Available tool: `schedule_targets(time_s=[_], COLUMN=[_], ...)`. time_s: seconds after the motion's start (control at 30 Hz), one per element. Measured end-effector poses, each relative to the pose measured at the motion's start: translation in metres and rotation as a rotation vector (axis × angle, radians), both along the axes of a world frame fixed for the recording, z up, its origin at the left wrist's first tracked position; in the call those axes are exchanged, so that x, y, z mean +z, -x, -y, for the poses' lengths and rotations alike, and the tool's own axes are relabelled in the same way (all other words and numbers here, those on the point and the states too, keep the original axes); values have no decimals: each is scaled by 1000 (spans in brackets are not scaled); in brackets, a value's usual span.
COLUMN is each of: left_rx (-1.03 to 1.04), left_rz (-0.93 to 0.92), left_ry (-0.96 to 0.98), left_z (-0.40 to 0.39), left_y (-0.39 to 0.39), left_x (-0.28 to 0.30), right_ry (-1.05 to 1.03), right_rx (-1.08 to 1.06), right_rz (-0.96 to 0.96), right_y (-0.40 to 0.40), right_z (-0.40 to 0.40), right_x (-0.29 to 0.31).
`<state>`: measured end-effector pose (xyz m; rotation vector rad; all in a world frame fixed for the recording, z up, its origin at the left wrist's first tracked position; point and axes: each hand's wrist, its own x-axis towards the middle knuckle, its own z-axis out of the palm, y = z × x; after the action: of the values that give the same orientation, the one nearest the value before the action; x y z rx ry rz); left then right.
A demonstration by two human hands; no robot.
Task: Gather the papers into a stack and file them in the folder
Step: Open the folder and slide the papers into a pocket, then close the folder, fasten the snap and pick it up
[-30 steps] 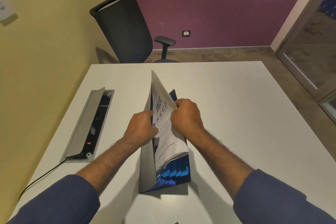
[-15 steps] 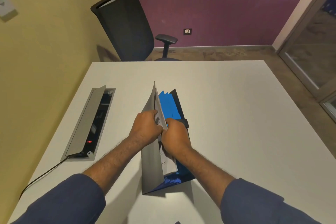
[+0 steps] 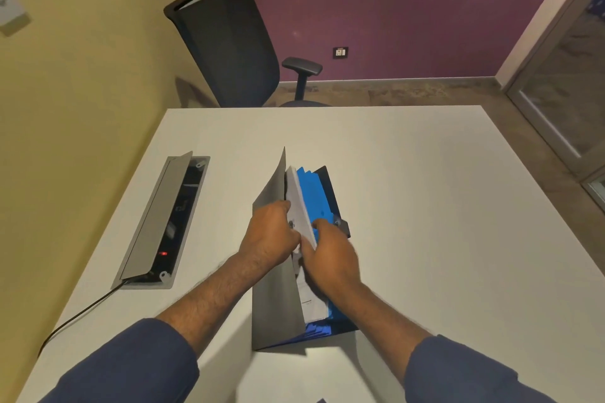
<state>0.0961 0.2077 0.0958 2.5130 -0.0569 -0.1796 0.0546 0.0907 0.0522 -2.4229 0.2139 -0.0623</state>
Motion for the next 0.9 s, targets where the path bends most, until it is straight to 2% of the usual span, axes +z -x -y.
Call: schedule_targets(time_s=[0.1, 0.2, 0.27, 0.33, 0.43, 0.67, 0.9], left_rx=[-18, -39, -64, -81, -93, -86, -90], left_rz=[-4, -12, -12, -35, -79, -205, -252], left_ry=[2, 5, -6, 5, 51, 89, 40], left_z=[5, 13, 19, 24, 34, 57, 74], left_y=[2, 7, 11, 15, 19, 35, 38], left_x=[-4, -11, -16, -21, -31, -78, -122], right_ry=[241, 292, 235, 100, -99, -391, -378], right_rx=[-90, -220, -320, -376, -335, -434, -393], right_rz=[165, 139, 69, -84, -286, -371, -386], right_y=[-1, -5, -6, -7, -3, 13, 6], right_z=[21, 39, 50, 65, 83, 91, 96], right_x=[-11, -19, -26, -37, -56, -79, -92])
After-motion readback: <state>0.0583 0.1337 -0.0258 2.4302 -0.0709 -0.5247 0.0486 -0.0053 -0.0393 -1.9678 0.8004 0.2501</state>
